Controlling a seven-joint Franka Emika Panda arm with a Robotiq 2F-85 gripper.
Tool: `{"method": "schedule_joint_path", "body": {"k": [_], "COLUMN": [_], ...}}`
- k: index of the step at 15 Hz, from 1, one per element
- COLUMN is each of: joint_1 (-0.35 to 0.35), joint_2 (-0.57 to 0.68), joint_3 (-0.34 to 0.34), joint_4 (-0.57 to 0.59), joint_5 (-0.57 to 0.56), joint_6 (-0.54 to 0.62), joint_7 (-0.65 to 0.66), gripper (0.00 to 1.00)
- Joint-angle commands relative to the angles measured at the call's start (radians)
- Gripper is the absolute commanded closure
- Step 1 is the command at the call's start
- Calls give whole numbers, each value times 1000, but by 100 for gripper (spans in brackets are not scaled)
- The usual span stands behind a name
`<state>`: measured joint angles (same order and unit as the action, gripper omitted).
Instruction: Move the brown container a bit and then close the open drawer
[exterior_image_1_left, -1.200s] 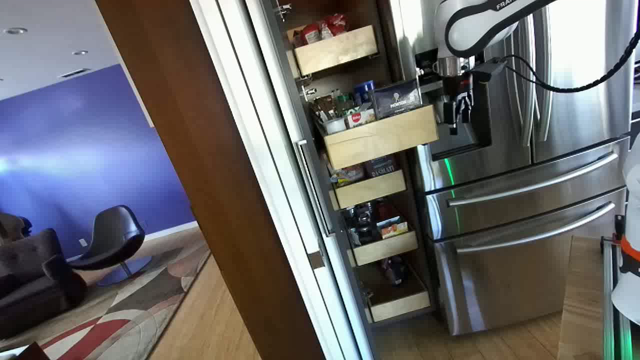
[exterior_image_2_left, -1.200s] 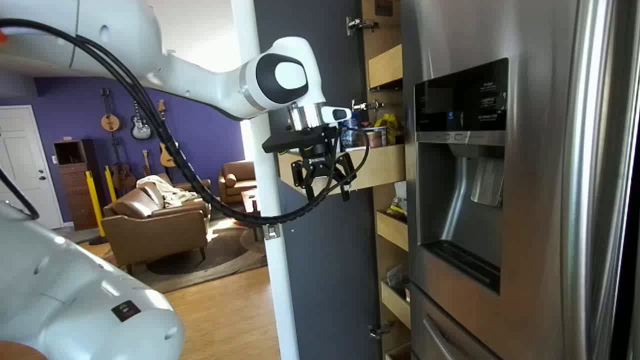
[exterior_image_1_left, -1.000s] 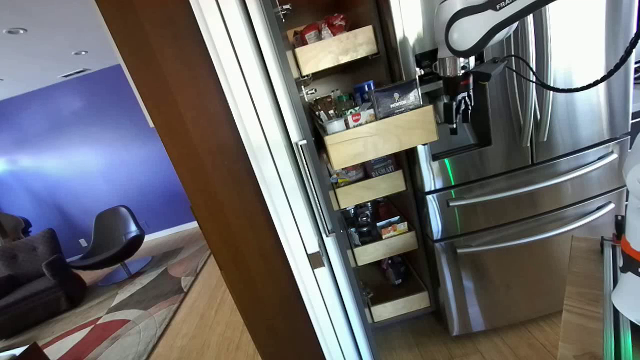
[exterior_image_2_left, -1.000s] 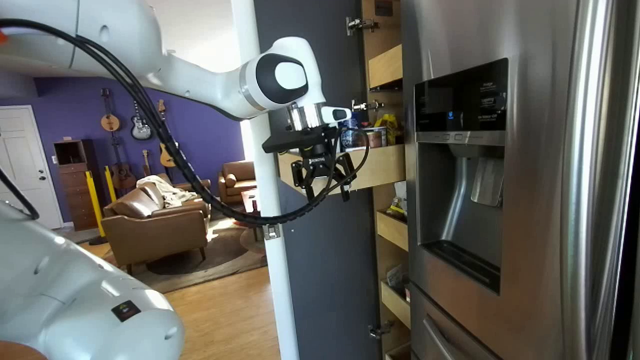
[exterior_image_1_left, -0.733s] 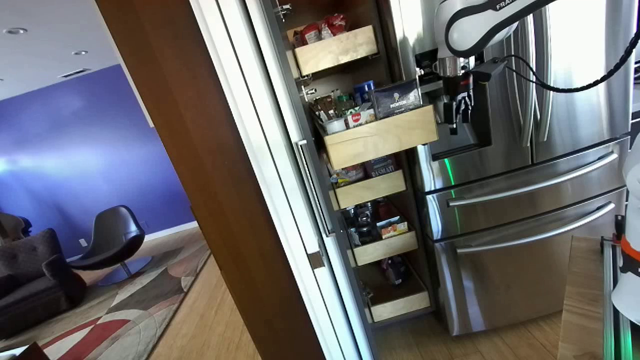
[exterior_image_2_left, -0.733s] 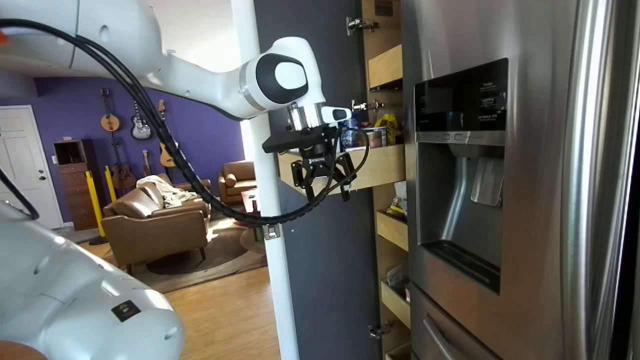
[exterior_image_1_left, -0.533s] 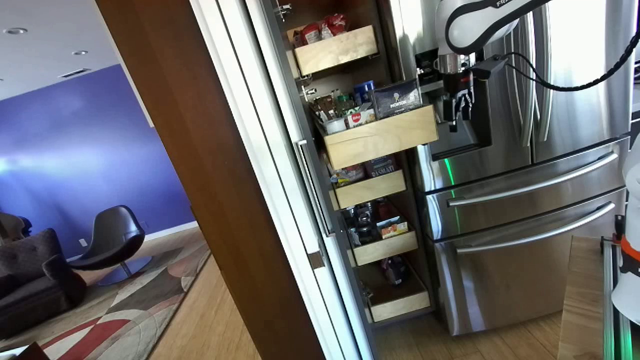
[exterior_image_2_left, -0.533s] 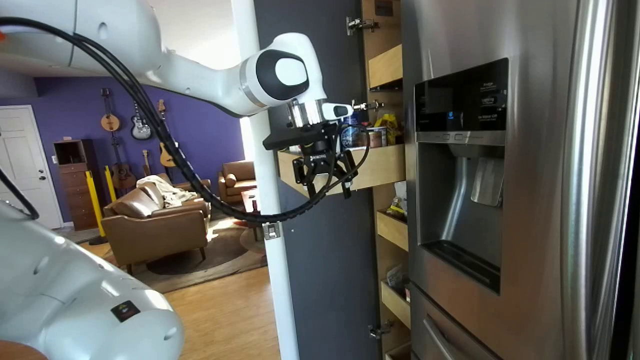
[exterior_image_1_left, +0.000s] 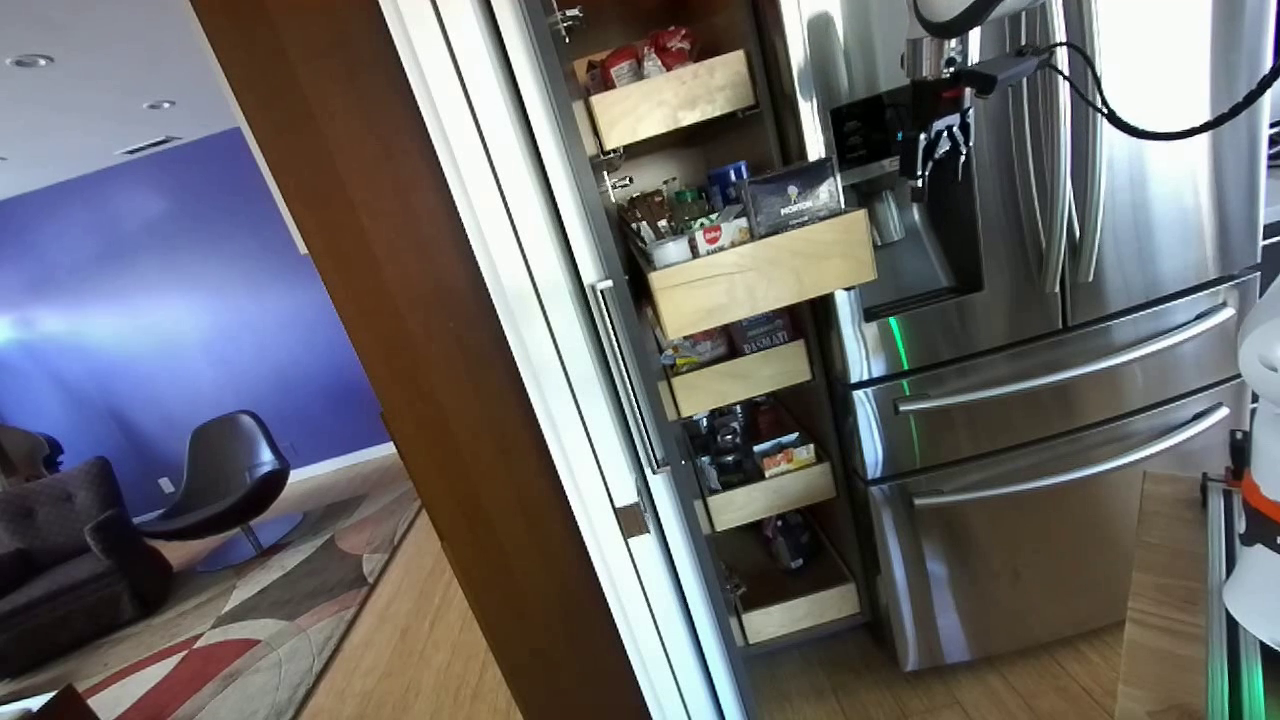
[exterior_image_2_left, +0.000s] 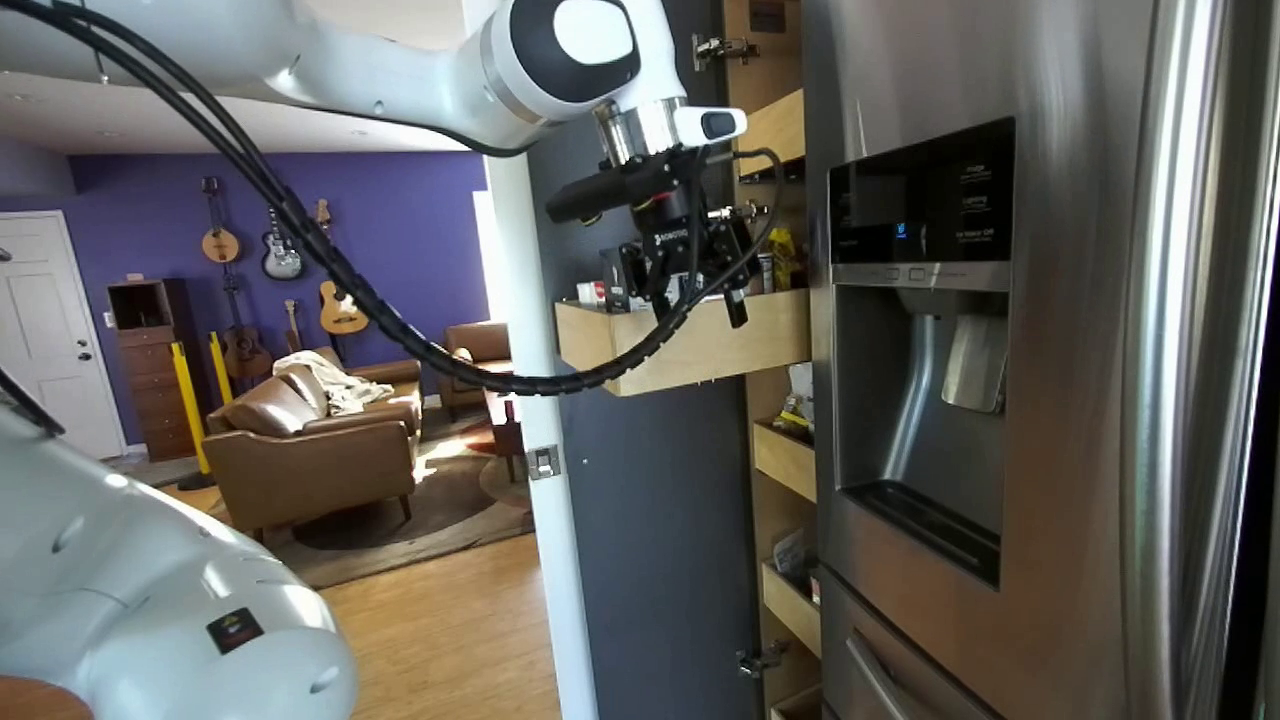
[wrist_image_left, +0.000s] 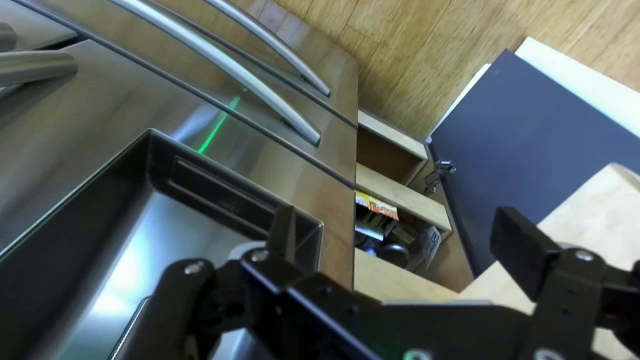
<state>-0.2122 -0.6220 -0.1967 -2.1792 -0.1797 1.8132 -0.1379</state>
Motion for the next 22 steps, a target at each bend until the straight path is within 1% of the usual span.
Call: {"method": "schedule_joint_path", "body": {"k": [1, 3, 7, 10, 13, 14, 17, 21, 22], "joint_1": [16, 40, 128, 196, 252, 209, 225, 226, 219], "joint_2": [2, 10, 52, 100, 150, 105, 145, 151, 168], "joint_3": [-18, -20, -33, -45, -66, -31, -39, -43, -44], "joint_4": [98, 156, 303, 402, 475, 411, 454, 460, 474], "joint_5": [13, 13, 40, 94, 177, 131, 162, 165, 164], "joint_6": [-13, -4, -87, -142, -183, -133, -151, -154, -136], "joint_7": [-8, -58, -247, -359, -466, -394, -440, -450, -431], "gripper": [0, 0, 0, 0, 0, 0, 0, 0, 0]}}
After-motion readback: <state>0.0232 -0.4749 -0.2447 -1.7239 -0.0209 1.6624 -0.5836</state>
